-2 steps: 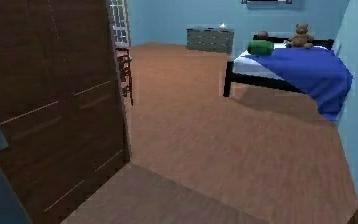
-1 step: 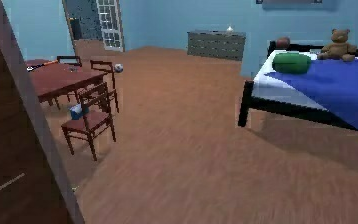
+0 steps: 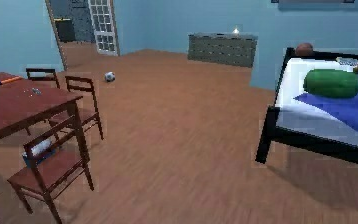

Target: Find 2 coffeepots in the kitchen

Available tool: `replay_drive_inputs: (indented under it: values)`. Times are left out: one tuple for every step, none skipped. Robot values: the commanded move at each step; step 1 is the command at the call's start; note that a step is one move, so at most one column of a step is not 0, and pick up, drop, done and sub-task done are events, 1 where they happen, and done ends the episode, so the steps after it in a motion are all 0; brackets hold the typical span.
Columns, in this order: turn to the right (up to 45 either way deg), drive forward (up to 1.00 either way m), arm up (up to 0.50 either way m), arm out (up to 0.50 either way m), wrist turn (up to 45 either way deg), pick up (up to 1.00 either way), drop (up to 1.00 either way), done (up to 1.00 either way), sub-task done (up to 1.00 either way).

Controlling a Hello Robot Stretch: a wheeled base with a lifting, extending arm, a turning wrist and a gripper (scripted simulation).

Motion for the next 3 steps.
replay_drive_inputs:
  values:
    - [-9.0,0.0,0.0,0.0,0.0,0.0,0.0,0.0,0.0]
    - [0.0,1.0,0.0,0.0,0.0,0.0,0.0,0.0,0.0]
    - [-9.0,0.0,0.0,0.0,0.0,0.0,0.0,0.0,0.0]
